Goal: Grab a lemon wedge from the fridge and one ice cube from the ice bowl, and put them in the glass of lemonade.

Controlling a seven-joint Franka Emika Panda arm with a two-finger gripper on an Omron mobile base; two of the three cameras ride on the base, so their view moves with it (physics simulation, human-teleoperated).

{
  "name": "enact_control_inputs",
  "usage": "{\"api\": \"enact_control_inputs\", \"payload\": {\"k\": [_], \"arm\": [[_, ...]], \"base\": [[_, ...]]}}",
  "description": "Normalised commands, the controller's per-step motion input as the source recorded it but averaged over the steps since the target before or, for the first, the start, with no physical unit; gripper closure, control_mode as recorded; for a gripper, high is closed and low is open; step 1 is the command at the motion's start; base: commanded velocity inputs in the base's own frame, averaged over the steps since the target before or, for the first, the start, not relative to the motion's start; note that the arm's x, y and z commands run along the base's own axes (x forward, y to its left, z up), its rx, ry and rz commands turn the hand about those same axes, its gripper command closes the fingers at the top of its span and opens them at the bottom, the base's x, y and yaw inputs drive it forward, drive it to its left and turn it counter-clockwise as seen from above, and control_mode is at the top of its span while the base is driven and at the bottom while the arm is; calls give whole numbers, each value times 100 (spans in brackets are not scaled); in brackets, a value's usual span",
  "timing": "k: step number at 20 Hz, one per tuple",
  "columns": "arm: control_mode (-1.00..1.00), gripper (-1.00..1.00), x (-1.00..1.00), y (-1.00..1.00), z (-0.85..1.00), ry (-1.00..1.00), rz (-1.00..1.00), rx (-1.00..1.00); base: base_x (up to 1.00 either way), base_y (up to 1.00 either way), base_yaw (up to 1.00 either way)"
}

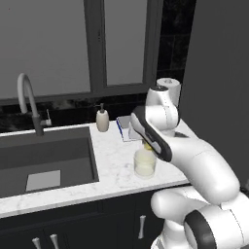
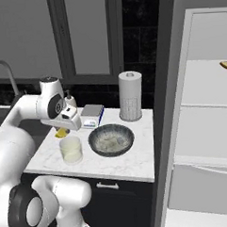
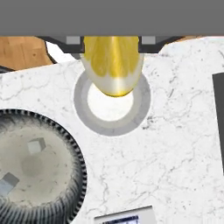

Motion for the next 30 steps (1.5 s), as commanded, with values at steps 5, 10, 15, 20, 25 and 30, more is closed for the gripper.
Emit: {"api": "enact_control_inputs", "payload": {"k": [5,10,15,20,25,30], "arm": [[-100,100,-31,-8,-56,0,0,2],[-100,100,-10,3,-26,0,0,0],[-100,100,12,6,-9,0,0,-1],[-100,100,24,0,-3,0,0,0],[-100,100,23,0,0,0,0,0],[-100,100,15,0,0,0,0,0]], "base": [[0,0,0],[0,0,0],[0,0,0],[0,0,0],[0,0,0],[0,0,0]]}}
